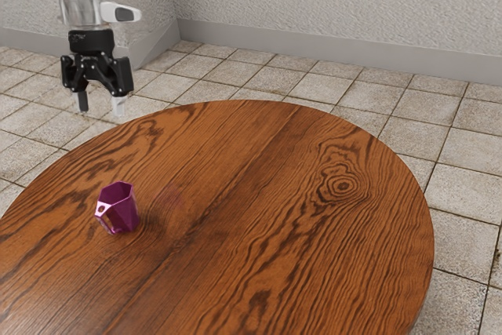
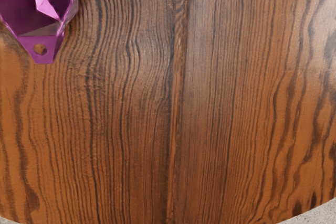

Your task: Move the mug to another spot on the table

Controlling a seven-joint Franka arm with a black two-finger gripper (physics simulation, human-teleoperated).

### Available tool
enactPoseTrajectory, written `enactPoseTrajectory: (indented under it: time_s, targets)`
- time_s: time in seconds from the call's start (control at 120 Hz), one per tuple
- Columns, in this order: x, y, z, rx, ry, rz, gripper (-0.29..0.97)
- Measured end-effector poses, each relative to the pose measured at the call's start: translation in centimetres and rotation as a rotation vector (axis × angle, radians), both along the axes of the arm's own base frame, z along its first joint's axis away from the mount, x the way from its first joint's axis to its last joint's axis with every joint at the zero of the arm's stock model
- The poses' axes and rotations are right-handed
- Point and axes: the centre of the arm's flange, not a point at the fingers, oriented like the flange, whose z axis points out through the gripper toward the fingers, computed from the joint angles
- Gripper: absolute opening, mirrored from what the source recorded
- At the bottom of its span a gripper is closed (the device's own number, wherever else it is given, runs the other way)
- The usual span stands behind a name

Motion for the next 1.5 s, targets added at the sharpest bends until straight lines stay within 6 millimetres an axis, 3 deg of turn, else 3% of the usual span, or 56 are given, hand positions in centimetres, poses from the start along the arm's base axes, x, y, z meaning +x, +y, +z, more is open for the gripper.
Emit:
enactPoseTrajectory:
  time_s: [0.067, 0.133, 0.208, 0.358, 0.642, 1.075, 1.317, 1.5]
  targets:
    - [0.0, 2.0, 0.0, 0.003, -0.088, 0.031, 0.66]
    - [-2.5, 3.6, -1.2, -0.002, -0.154, 0.061, 0.66]
    - [-5.0, 4.5, -4.7, -0.006, -0.205, 0.083, 0.66]
    - [-6.2, 4.4, -12.5, 0.001, -0.285, 0.092, 0.66]
    - [-8.6, 6.0, -20.9, 0.036, -0.397, 0.121, 0.64]
    - [-8.1, 8.4, -27.7, 0.085, -0.473, 0.041, 0.62]
    - [-8.5, 9.8, -29.9, 0.103, -0.482, 0.03, 0.57]
    - [-8.1, 9.9, -30.6, 0.115, -0.513, 0.016, 0.42]
